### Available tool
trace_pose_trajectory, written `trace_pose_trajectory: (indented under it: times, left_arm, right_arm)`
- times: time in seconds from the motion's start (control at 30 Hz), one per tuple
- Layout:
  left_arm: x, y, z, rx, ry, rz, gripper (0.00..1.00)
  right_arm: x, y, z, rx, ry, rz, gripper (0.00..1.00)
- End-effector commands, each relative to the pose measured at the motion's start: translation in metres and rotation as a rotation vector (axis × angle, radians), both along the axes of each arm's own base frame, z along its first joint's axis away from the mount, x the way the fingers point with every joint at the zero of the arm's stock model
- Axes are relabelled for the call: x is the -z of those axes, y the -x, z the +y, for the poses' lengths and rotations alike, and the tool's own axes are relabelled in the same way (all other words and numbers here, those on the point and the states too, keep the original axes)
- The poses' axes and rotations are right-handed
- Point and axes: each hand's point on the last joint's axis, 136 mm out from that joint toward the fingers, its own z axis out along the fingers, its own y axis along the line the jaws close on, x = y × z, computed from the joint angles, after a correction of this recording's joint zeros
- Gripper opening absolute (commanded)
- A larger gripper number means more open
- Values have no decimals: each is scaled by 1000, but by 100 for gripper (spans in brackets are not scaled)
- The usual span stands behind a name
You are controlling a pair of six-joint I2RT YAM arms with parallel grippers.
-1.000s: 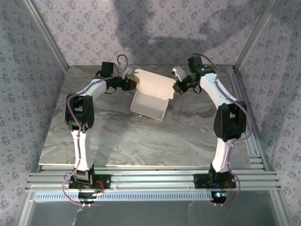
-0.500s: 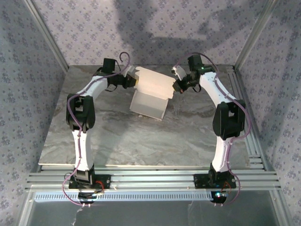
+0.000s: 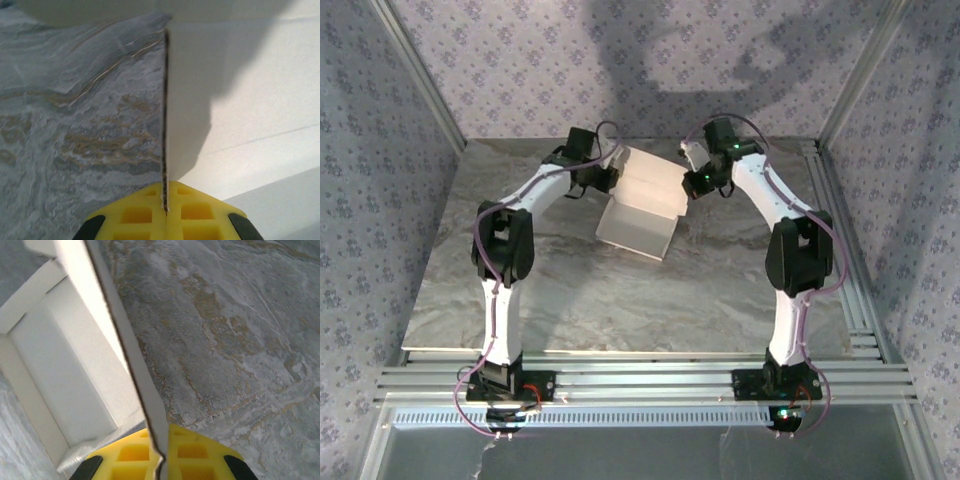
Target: Fold the paper box
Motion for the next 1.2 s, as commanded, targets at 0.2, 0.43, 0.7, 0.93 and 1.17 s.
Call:
trace_pose_trajectory:
  times: [0.2,0.43,0.7,0.93,1.17]
  left_arm:
    - [-20,24,-2,-279,118,-1,0]
    - [-25,29,5,-399,197,-6,0]
    - [-24,34,1,-487,296,-1,0]
    - [-24,33,4,-558,355,-18,0]
    - [-26,36,2,-593,384,-55,0]
  right_arm:
    - [-25,-21,42,295,-57,-97,0]
    - [-25,-24,35,488,-57,-89,0]
    - [-35,-32,47,627,-199,-74,0]
    - [-22,-27,52,669,-238,-22,0]
    - [-18,-16,48,675,-291,-26,0]
